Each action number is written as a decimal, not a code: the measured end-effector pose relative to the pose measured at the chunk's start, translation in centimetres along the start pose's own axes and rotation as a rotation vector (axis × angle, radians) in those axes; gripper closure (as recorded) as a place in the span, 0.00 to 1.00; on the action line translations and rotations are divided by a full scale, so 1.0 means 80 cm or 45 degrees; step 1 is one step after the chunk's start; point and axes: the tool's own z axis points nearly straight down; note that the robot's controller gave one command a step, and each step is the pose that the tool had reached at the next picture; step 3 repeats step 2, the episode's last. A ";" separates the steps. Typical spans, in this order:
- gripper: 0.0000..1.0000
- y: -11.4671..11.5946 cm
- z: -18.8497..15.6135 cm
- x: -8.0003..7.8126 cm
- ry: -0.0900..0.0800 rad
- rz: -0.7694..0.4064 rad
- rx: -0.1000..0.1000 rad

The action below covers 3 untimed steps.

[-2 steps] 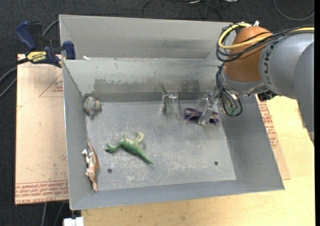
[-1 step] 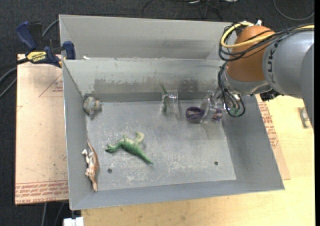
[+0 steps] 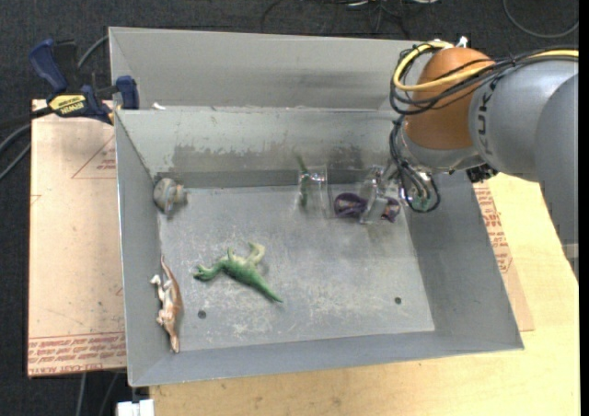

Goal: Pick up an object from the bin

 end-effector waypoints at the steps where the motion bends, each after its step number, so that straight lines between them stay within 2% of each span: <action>1: 1.00 -0.034 -0.001 0.000 0.005 0.021 0.003; 2: 1.00 -0.011 -0.001 0.002 -0.002 0.023 -0.002; 3: 1.00 -0.011 -0.001 0.002 -0.002 0.023 -0.002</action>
Offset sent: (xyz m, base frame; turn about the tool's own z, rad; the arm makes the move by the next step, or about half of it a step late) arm -0.0037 -0.0093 0.0007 0.0202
